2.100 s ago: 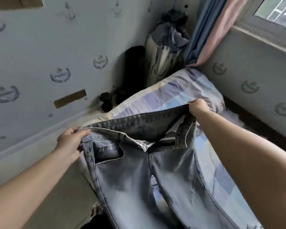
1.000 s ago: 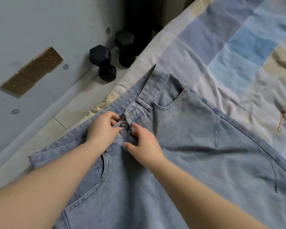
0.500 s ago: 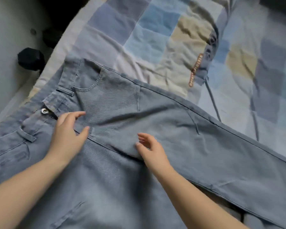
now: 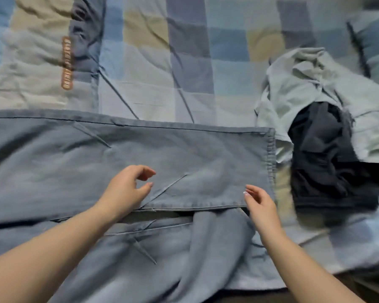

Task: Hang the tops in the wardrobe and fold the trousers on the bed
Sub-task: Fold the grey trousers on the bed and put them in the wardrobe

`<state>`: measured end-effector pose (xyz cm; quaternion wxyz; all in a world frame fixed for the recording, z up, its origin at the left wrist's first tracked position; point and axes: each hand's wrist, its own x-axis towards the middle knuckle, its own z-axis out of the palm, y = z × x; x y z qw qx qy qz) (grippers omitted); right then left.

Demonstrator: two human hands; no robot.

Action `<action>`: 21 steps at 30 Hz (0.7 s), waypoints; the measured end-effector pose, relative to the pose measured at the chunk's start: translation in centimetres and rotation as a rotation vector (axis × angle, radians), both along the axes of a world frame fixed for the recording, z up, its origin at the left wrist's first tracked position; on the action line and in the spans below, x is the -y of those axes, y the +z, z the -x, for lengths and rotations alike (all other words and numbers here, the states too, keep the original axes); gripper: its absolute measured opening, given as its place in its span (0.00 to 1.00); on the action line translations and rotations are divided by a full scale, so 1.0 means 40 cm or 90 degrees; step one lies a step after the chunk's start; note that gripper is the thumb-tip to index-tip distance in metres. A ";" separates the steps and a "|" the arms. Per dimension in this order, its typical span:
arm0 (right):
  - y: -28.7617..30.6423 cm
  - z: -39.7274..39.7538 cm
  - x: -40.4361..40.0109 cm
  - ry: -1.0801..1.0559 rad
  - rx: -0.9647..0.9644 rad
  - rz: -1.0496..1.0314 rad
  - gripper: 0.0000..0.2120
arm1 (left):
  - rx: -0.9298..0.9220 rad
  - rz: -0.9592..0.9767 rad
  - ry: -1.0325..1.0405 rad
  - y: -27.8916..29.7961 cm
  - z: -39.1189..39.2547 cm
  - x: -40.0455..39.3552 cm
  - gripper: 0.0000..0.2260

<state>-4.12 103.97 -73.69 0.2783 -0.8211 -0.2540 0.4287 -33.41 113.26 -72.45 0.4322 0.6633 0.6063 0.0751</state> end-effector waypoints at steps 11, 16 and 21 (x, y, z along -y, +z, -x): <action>-0.121 -0.221 0.291 0.252 -0.079 0.170 0.26 | -0.201 0.237 -0.197 -0.149 -0.410 0.176 0.24; -0.148 -0.181 0.272 0.422 0.026 0.111 0.12 | -0.250 0.290 -0.200 -0.167 -0.416 0.197 0.17; -0.097 -0.217 0.331 0.302 0.064 -0.031 0.08 | -0.233 0.186 -0.224 -0.155 -0.429 0.227 0.19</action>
